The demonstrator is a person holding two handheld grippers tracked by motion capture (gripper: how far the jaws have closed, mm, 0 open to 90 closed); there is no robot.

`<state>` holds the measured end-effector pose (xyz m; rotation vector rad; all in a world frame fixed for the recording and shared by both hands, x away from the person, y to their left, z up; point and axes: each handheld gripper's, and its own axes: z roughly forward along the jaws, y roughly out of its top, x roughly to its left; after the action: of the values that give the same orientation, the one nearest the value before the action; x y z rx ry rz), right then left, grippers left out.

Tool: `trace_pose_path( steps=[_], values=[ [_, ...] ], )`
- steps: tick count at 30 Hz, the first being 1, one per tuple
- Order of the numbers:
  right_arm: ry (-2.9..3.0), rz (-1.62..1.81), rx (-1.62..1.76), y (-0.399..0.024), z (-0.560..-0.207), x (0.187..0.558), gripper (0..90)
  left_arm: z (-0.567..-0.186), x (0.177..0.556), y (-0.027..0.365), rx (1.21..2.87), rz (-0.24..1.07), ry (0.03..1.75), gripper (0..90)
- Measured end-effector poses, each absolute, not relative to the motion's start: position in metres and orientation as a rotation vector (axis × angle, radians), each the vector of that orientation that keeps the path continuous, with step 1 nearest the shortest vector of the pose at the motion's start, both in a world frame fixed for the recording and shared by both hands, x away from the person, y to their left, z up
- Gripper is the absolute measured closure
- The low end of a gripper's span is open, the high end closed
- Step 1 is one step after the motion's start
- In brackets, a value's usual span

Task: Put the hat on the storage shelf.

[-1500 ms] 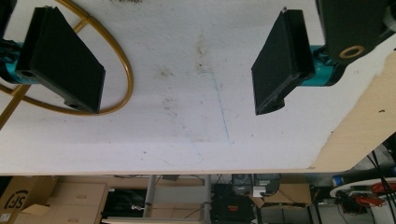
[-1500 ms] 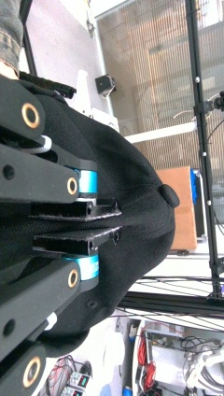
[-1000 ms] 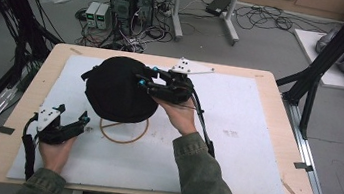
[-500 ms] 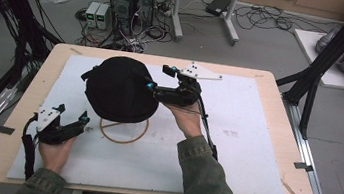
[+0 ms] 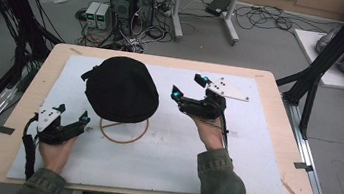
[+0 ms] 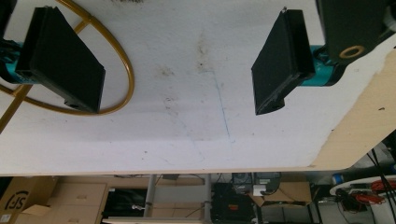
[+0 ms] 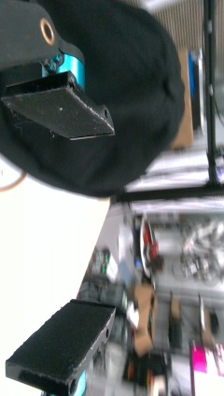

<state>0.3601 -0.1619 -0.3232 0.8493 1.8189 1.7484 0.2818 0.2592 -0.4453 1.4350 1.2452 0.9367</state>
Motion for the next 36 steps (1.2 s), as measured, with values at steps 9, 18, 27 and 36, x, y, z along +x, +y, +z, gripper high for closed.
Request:
trace_pose_path(
  steps=[9, 18, 27, 36],
  values=[
    [1.749, 1.691, 0.918, -0.188, -0.331, 0.353, 11.3, -0.444, 0.28, 0.259, 1.436, 0.952, 1.242, 17.5],
    [1.706, 1.622, 0.948, -0.207, -0.337, 0.346, 11.3, -0.444, 0.28, 0.26, 1.43, 0.955, 1.247, 17.5],
    [1.619, 1.556, 1.017, -0.229, -0.344, 0.337, 11.3, -0.444, 0.279, 0.26, 1.428, 0.954, 1.251, 17.5],
    [1.549, 1.488, 1.085, -0.247, -0.355, 0.327, 11.2, -0.444, 0.279, 0.261, 1.42, 0.948, 1.259, 17.5]
  ],
)
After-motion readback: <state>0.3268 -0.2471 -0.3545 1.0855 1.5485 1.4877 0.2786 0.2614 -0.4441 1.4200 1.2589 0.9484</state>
